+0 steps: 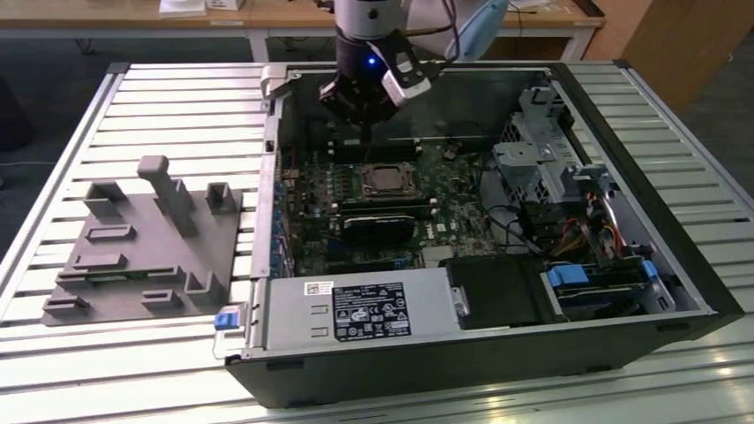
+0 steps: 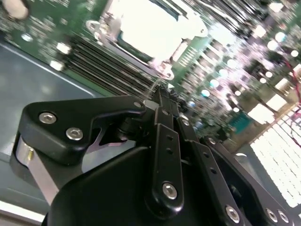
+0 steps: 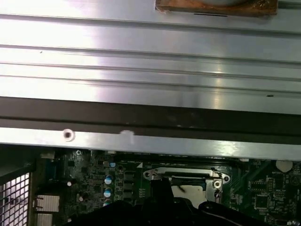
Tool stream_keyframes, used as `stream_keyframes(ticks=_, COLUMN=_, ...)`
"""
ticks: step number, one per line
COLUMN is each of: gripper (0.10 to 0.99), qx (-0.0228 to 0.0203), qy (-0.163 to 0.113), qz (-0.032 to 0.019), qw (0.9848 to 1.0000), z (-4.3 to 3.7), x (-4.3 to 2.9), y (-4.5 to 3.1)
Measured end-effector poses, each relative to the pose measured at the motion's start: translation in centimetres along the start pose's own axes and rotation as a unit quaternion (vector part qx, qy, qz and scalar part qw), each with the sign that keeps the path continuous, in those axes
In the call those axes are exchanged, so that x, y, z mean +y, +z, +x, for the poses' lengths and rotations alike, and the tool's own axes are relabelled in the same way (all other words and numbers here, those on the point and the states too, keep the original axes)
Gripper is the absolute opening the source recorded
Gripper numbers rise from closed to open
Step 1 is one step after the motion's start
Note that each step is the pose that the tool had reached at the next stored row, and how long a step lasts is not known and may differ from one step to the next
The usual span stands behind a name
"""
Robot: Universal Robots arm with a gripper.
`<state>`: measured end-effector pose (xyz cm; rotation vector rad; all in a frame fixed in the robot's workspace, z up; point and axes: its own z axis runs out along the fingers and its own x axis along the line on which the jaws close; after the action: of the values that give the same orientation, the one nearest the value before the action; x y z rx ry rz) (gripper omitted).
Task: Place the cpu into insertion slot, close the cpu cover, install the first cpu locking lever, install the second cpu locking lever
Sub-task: 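Install the first cpu locking lever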
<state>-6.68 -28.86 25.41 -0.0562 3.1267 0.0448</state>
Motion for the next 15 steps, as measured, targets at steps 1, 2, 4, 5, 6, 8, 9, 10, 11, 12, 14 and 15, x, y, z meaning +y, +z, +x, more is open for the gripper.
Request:
stream_keyframes(ticks=1, gripper=0.106, qx=0.0005, qy=0.000, qz=0.0000, qw=1.0000, z=-0.47, x=-0.02, y=0.02)
stream_keyframes(ticks=2, gripper=0.106, qx=0.0008, qy=0.000, qz=0.0000, qw=1.0000, z=-0.89, x=-0.03, y=0.03)
stream_keyframes(ticks=4, gripper=0.106, qx=0.0009, qy=0.000, qz=0.0000, qw=1.0000, z=-1.11, x=-0.04, y=0.04)
stream_keyframes(ticks=5, gripper=0.106, qx=0.0009, qy=0.000, qz=-0.0001, qw=1.0000, z=-1.11, x=-0.05, y=0.04)
stream_keyframes(ticks=6, gripper=0.106, qx=0.0008, qy=0.000, qz=-0.0026, qw=1.0000, z=-1.11, x=-0.08, y=0.06)
stream_keyframes(ticks=8, gripper=0.106, qx=0.0000, qy=0.000, qz=-0.0145, qw=0.9999, z=-1.10, x=-0.17, y=0.13)
stream_keyframes(ticks=9, gripper=0.106, qx=-0.0005, qy=0.000, qz=-0.0208, qw=0.9998, z=-1.10, x=-0.20, y=0.15)
stream_keyframes(ticks=10, gripper=0.106, qx=-0.0010, qy=0.000, qz=-0.0222, qw=0.9998, z=-1.11, x=-0.19, y=0.26)
stream_keyframes(ticks=11, gripper=0.106, qx=-0.0010, qy=0.000, qz=-0.0222, qw=0.9998, z=-1.11, x=-0.20, y=0.37)
stream_keyframes(ticks=12, gripper=0.106, qx=-0.0009, qy=0.000, qz=-0.0221, qw=0.9998, z=-1.12, x=-0.21, y=0.47)
stream_keyframes(ticks=14, gripper=0.106, qx=-0.0009, qy=0.000, qz=-0.0221, qw=0.9998, z=-1.20, x=-0.22, y=0.67)
stream_keyframes(ticks=15, gripper=0.106, qx=-0.0009, qy=0.000, qz=-0.0221, qw=0.9998, z=-1.29, x=-0.22, y=0.79)
